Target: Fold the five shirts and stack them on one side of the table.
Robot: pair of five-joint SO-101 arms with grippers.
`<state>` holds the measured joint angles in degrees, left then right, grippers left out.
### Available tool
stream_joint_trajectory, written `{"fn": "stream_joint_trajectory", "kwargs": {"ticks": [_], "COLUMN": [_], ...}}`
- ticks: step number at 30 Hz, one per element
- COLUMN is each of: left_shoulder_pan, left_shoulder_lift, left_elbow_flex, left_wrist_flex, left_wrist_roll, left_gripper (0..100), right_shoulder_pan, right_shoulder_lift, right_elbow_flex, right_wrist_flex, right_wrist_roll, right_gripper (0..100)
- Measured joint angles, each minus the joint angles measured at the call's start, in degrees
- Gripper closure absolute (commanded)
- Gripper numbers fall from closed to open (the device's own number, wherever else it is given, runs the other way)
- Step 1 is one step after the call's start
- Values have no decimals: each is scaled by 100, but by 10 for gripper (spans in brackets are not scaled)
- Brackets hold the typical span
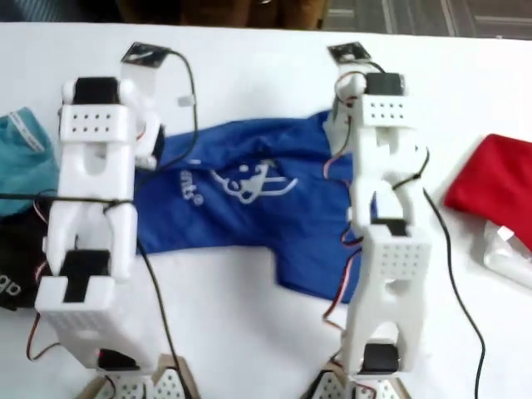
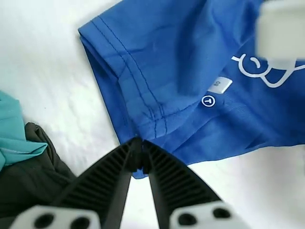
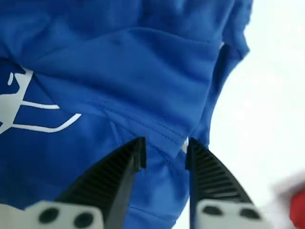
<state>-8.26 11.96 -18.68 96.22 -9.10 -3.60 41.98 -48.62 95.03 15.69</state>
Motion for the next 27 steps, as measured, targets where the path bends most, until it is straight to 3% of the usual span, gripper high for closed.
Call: {"fn": "stream_joint_trajectory", "kwargs": {"ticks": [10,27], "left_shoulder_pan": [0,0], "left_shoulder_lift": [0,0], "left_elbow_flex": [141,668], "left_wrist_flex": [-211,-475], "left_wrist_roll": [0,0], "left_gripper": [976,976], "right_shoulder_pan": [18,308], "right_shoulder_lift": [1055,1064], "right_elbow_flex": [-1160,-712], "right_wrist_flex": [492,519], "right_wrist_roll": [0,-35], "right_gripper": [873,875]}}
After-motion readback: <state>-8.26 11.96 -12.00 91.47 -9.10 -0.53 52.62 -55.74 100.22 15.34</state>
